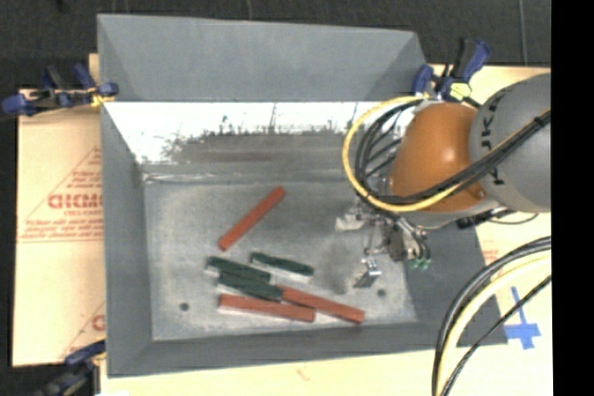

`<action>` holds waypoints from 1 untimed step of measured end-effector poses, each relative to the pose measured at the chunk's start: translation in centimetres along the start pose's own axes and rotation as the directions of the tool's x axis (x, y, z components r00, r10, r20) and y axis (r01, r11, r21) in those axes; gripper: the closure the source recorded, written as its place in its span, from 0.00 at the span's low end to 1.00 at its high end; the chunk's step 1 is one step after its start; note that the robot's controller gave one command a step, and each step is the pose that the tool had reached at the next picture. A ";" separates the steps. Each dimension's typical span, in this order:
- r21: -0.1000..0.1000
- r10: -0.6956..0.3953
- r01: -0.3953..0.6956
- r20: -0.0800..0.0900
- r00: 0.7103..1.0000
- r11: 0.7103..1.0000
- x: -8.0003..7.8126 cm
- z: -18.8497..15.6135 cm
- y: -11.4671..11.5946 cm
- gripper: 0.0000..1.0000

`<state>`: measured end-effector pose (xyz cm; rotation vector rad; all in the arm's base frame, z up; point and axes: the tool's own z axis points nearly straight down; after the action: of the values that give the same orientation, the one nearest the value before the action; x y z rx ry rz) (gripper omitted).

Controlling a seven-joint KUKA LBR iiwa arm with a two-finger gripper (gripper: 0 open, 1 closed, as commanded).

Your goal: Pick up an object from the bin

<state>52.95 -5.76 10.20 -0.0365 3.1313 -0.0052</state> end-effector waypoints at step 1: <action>0.002 0.024 -0.024 -0.010 1.000 1.000 1.8 2.2 8.4 1.00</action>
Offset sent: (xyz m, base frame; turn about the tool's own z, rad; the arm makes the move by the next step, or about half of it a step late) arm 0.0000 0.0000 0.0000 0.0000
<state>50.96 2.61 7.95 0.0017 3.1413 -0.0080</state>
